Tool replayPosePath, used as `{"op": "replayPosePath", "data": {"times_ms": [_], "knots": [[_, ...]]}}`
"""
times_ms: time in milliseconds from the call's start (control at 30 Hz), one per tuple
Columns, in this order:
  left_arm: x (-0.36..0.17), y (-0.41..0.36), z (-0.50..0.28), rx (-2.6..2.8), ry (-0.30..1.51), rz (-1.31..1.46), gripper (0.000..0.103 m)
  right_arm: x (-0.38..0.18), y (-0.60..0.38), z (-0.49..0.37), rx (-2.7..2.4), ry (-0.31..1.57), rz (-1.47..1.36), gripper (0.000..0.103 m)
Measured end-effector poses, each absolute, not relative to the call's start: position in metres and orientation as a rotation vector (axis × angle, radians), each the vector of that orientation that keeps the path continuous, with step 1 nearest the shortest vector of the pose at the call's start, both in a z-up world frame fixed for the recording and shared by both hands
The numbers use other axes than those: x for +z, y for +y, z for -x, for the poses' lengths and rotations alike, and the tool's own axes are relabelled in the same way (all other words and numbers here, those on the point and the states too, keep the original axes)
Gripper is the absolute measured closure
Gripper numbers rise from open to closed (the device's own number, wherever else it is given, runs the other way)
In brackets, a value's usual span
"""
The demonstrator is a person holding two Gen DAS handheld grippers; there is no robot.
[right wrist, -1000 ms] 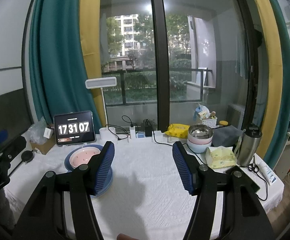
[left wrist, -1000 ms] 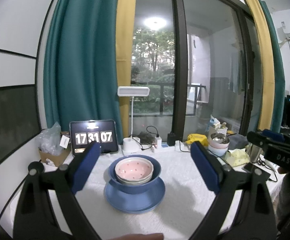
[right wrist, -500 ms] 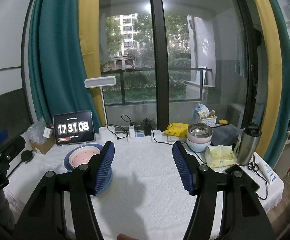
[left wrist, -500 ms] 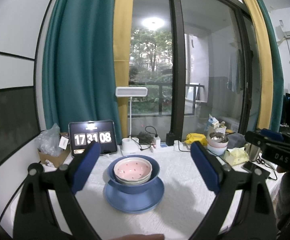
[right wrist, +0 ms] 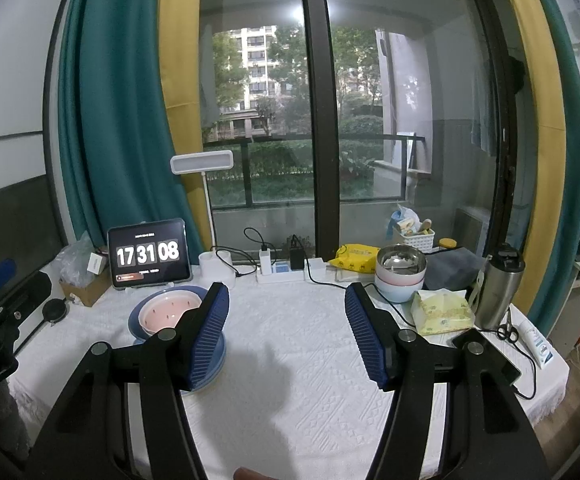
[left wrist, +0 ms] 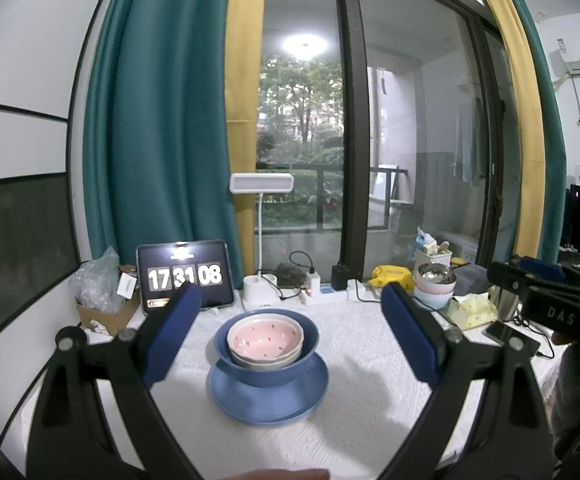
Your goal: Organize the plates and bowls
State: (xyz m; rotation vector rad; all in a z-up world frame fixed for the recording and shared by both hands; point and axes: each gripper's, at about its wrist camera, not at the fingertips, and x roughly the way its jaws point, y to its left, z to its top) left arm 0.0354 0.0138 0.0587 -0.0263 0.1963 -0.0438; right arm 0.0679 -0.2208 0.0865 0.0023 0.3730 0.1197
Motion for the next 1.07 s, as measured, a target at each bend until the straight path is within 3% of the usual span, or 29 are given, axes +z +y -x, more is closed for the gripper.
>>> {"op": "replayPosePath", "data": {"times_ms": [1067], "knots": [[0.0600,0.0171,-0.0333,-0.069,0.198,0.035,0.010,0.0858,-0.2206,-0.0684,0.121,0.379,-0.003,0.039]]}}
